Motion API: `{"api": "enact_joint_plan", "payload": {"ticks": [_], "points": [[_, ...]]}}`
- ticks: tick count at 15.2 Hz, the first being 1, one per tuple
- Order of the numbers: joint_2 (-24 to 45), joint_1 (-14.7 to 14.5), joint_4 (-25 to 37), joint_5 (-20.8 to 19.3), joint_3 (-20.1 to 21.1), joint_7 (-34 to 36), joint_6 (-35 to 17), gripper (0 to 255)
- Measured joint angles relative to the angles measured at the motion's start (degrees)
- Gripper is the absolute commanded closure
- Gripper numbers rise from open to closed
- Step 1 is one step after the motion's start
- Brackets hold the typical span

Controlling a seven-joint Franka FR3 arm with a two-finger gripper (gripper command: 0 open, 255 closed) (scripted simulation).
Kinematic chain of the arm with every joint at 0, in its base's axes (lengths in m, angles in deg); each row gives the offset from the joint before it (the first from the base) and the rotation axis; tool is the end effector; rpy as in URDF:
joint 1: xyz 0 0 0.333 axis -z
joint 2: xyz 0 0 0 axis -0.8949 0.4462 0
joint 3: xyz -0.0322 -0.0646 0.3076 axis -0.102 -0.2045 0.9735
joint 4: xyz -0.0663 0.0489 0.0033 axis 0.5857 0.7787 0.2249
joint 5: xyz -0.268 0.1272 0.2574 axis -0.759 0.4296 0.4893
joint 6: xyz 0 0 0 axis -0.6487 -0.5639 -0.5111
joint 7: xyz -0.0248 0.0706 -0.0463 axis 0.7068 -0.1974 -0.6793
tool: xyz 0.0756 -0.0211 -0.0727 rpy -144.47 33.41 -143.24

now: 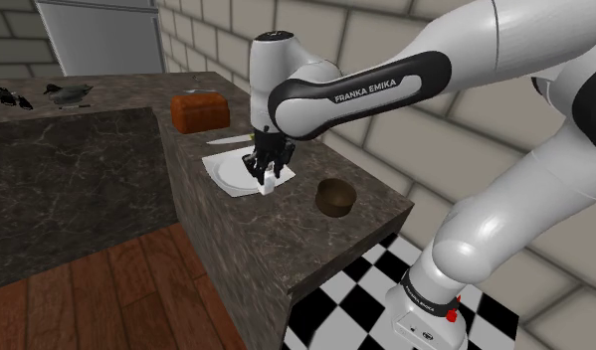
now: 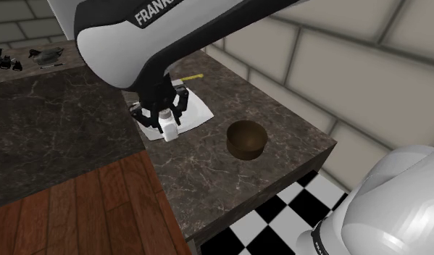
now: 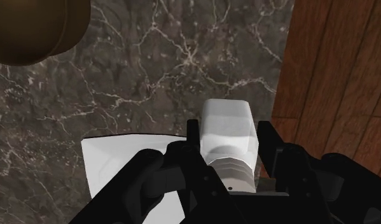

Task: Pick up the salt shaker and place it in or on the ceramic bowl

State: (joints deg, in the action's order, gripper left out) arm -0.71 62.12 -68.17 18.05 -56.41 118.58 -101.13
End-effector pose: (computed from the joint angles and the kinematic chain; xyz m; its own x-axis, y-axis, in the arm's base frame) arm 0.4334 0.2038 0.4491 0.9882 -0.1247 0.0894 -0.1341 -0.9850 0.1088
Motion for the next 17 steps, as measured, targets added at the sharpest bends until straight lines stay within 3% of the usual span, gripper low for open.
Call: {"api": "enact_joint_plan", "payload": {"ticks": [11, 17], "points": [[-2.28, -0.03, 6.10, 0.90, -0.83, -1.67, 8.16, 255], [-12.18, 0.33, -1.79, 2.67, -5.71, -8.29, 9.42, 255]]}}
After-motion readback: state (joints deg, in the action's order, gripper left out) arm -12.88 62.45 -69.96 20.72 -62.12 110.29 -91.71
